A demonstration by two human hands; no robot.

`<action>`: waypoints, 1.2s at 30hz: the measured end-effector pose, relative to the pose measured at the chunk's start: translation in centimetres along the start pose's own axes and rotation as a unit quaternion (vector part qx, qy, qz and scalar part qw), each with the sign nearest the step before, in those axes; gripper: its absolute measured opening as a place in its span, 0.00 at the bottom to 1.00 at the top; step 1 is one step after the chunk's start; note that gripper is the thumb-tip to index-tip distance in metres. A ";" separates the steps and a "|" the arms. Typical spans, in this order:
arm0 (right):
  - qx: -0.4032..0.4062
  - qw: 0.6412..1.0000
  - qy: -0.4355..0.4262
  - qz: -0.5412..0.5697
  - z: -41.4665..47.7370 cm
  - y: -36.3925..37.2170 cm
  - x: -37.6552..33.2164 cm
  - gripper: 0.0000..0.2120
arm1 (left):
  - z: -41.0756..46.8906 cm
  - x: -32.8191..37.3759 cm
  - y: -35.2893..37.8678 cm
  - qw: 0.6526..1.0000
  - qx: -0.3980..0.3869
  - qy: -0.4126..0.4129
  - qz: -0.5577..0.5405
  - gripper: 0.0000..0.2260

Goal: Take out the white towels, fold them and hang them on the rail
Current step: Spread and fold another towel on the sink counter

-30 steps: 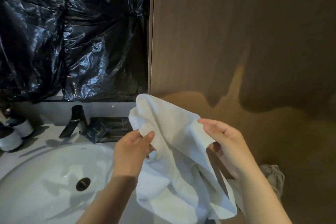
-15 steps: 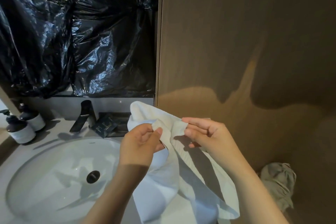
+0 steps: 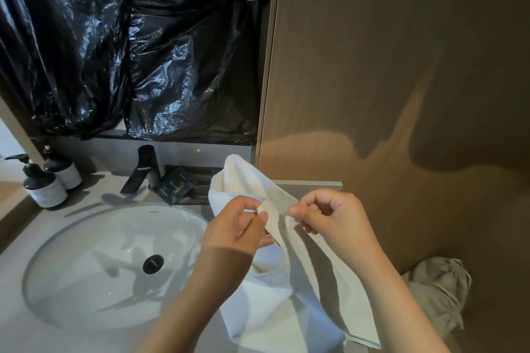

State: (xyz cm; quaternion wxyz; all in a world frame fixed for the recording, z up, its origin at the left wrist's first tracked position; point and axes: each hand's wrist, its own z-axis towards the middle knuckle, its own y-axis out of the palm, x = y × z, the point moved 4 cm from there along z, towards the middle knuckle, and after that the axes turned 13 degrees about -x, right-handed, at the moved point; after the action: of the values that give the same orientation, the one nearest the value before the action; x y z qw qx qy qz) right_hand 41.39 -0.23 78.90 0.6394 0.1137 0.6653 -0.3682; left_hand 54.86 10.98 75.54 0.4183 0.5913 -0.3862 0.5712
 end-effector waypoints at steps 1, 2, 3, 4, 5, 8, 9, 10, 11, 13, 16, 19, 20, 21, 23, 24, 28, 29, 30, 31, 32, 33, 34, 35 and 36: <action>0.011 1.000 -0.002 -0.002 -0.1 0.2 0.1 0.11 | 0.0 -0.1 0.1 1.000 0.000 0.000 -0.003 0.04; 0.021 1.000 -0.006 -0.002 -0.2 0.4 0.1 0.12 | 0.1 -0.2 0.3 1.000 -0.002 -0.003 -0.005 0.04; 0.031 0.999 -0.013 0.002 -0.2 0.6 0.0 0.11 | 0.2 -0.3 0.4 1.000 -0.005 -0.006 -0.008 0.04; 0.038 0.999 -0.019 0.013 -0.2 0.8 -0.1 0.10 | 0.2 -0.4 0.5 1.000 -0.011 -0.010 -0.013 0.05; 0.040 0.998 -0.022 0.031 -0.2 0.9 -0.1 0.09 | 0.2 -0.4 0.7 1.000 -0.016 -0.012 -0.020 0.05; -0.006 0.992 0.006 0.128 -0.2 0.8 0.1 0.06 | 0.0 -0.5 0.6 0.999 -0.028 -0.013 -0.039 0.05; -0.030 0.986 0.023 0.163 -0.3 0.8 0.2 0.06 | 0.0 -0.6 0.5 0.999 -0.031 -0.014 -0.041 0.05; -0.053 0.980 0.037 0.190 -0.5 0.7 0.3 0.07 | 0.0 -0.6 0.3 0.998 -0.033 -0.016 -0.044 0.04; -0.070 0.975 0.044 0.205 -0.7 0.7 0.4 0.07 | 0.0 -0.6 0.2 0.998 -0.034 -0.018 -0.045 0.04; -0.083 0.975 0.042 0.204 -0.8 0.7 0.4 0.09 | -0.1 -0.6 0.0 0.998 -0.037 -0.021 -0.038 0.04; -0.070 0.983 0.025 0.168 -0.5 1.0 0.2 0.07 | -0.3 -0.6 0.0 0.998 -0.051 -0.023 -0.023 0.04; -0.039 0.996 0.008 0.080 -0.1 1.2 0.2 0.06 | -0.5 -0.5 -0.3 0.998 -0.054 -0.018 -0.014 0.03; -0.026 0.999 0.004 0.038 0.0 1.2 0.2 0.07 | -0.5 -0.4 -0.4 0.998 -0.053 -0.017 -0.015 0.03; -0.022 1.000 0.000 0.013 0.1 1.2 0.1 0.08 | -0.6 -0.4 -0.5 0.998 -0.053 -0.018 -0.019 0.04; -0.053 0.998 -0.004 0.021 0.2 1.5 0.2 0.09 | -0.6 -0.2 -0.6 0.998 -0.060 -0.022 -0.018 0.05; -0.076 0.996 -0.001 0.042 0.3 1.8 0.3 0.08 | -0.7 -0.2 -0.7 0.997 -0.067 -0.022 -0.016 0.05; -0.090 0.994 0.007 0.062 0.8 2.4 0.5 0.06 | -0.9 0.2 -0.6 0.997 -0.074 -0.020 -0.016 0.05; -0.083 0.995 0.005 0.053 0.9 2.3 0.4 0.06 | -1.0 0.2 -0.7 0.997 -0.071 -0.020 -0.021 0.05; -0.078 0.996 0.002 0.043 1.0 2.3 0.4 0.05 | -1.0 0.2 -0.7 0.997 -0.069 -0.020 -0.024 0.05; -0.075 0.997 -0.001 0.036 1.0 2.2 0.3 0.05 | -1.1 0.3 -0.8 0.997 -0.069 -0.021 -0.025 0.06; -0.072 0.997 -0.005 0.032 1.0 2.1 0.3 0.06 | -1.1 0.3 -0.9 0.997 -0.070 -0.022 -0.025 0.06; -0.069 0.997 -0.009 0.032 1.0 2.0 0.2 0.06 | -1.1 0.3 -0.9 0.997 -0.074 -0.023 -0.026 0.06; -0.067 0.997 -0.013 0.032 1.0 1.9 0.2 0.06 | -1.2 0.4 -0.9 0.996 -0.078 -0.024 -0.026 0.07; -0.067 0.997 -0.016 0.031 1.0 1.9 0.2 0.05 | -1.2 0.4 -1.0 0.996 -0.081 -0.024 -0.021 0.07; -0.069 0.997 -0.019 0.029 1.1 2.0 0.2 0.05 | -1.2 0.4 -1.0 0.996 -0.080 -0.024 -0.013 0.06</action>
State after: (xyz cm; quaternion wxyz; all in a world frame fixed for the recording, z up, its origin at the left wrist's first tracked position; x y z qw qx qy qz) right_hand 43.40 0.39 78.10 0.6686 0.0818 0.6733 -0.3049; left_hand 55.40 12.44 75.84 0.4619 0.5746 -0.4327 0.5189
